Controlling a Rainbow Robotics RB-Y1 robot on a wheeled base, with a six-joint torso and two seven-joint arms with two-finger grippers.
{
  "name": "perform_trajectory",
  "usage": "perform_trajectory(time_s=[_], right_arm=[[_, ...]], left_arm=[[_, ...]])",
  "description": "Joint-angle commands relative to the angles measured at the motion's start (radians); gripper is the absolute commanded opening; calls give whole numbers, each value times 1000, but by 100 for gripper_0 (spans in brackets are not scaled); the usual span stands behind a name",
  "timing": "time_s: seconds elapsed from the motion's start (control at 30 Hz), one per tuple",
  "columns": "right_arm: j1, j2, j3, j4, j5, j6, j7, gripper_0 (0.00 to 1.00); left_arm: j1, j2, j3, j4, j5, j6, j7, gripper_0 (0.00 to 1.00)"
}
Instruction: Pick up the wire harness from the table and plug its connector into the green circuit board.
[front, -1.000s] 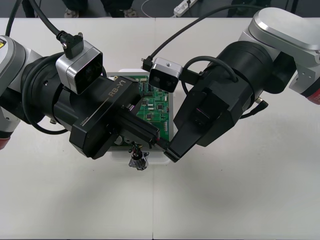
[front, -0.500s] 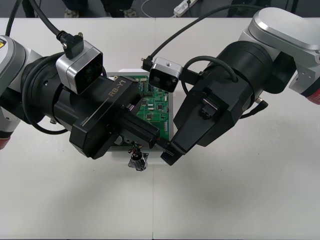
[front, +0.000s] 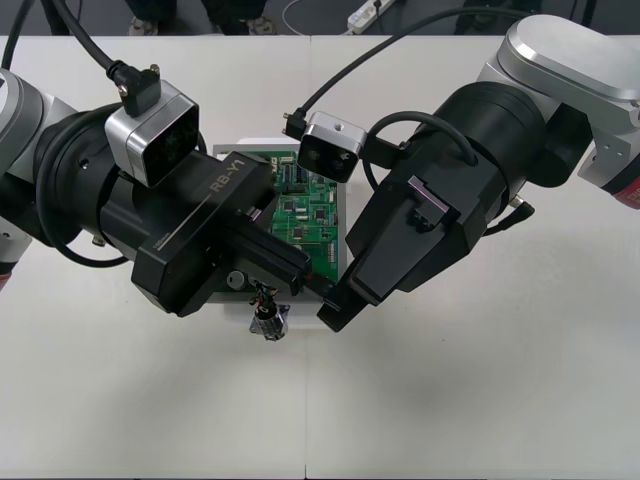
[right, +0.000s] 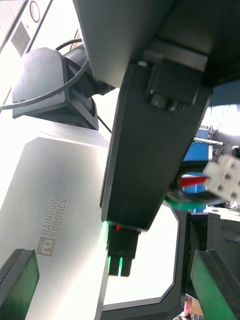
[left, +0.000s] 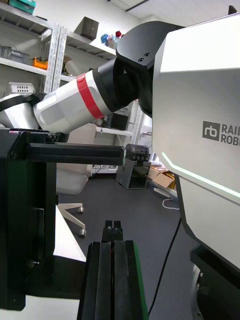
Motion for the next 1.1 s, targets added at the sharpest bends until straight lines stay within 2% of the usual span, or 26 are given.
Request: perform_trajectory(time_s=[0.03,0.57,1.1], right_arm=[[-49,12,9,-5,-13,-3,27,89],[-49,-37,9,16,-12,-3,48,89],[-34,-125,2,44,7,-3,113,89]], left_arm=[[-39,72,-9,-21,52,9,22,0],[-35,138,-8,81,154,-81,-41,0],[-7,242,1,217,268,-83,-172,0]])
